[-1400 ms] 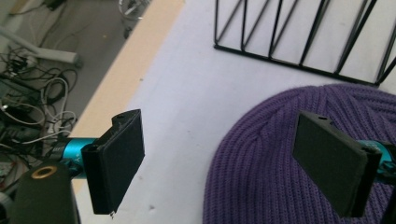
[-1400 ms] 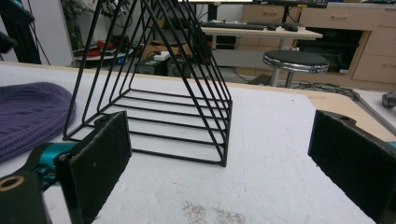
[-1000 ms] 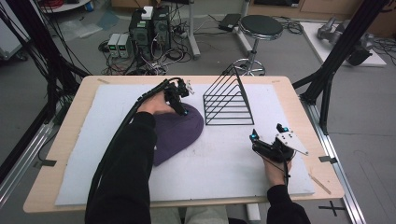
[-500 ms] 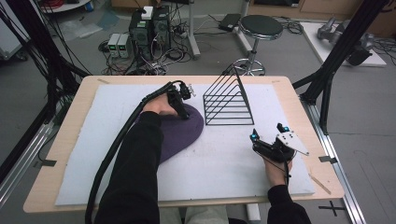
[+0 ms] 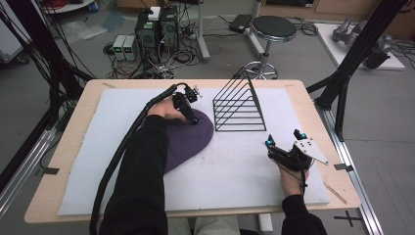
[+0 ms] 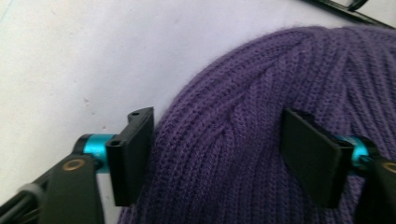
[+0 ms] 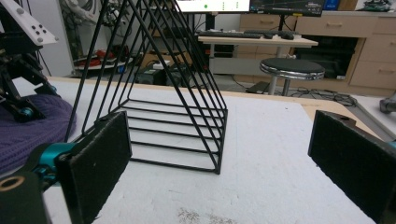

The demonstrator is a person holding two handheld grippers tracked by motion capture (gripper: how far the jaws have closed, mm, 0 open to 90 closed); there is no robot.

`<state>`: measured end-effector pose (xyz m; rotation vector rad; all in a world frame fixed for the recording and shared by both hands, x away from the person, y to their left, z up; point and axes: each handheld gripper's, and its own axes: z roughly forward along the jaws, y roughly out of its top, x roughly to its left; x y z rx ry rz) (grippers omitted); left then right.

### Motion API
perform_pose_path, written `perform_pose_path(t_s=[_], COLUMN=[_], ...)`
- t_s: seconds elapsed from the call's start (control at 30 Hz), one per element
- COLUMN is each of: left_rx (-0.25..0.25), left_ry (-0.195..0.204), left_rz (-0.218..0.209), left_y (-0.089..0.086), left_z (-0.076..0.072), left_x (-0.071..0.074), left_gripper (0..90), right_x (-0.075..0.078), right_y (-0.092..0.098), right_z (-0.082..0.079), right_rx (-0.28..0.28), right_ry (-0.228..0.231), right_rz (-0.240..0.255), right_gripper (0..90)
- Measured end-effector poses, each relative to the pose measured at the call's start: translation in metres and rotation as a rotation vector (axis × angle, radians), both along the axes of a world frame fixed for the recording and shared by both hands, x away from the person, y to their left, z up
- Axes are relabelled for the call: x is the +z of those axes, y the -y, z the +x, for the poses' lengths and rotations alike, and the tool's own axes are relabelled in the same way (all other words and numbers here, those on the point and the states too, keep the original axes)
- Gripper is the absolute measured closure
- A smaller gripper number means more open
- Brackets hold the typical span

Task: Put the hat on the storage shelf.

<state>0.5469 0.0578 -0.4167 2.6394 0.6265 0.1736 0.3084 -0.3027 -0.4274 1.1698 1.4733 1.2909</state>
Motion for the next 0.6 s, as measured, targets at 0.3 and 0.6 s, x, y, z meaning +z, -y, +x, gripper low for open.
perform_pose_path(t_s=[0.3, 0.6], left_rx=[-0.129, -0.113], left_ry=[0.017, -0.008], left_rz=[0.002, 0.011], left_y=[0.0038, 0.0070], left_z=[-0.0077, -0.0101], left_x=[0.0046, 0.0061], left_gripper=[59.1, 75.2], right_x=[0.0003, 0.0004], right_y=[0.0007, -0.0003], right_z=[-0.0001, 0.0000], right_rx=[-0.001, 0.006], right_ry=[-0.001, 0.000], right_rz=[0.010, 0.004], right_gripper=[5.1, 5.2])
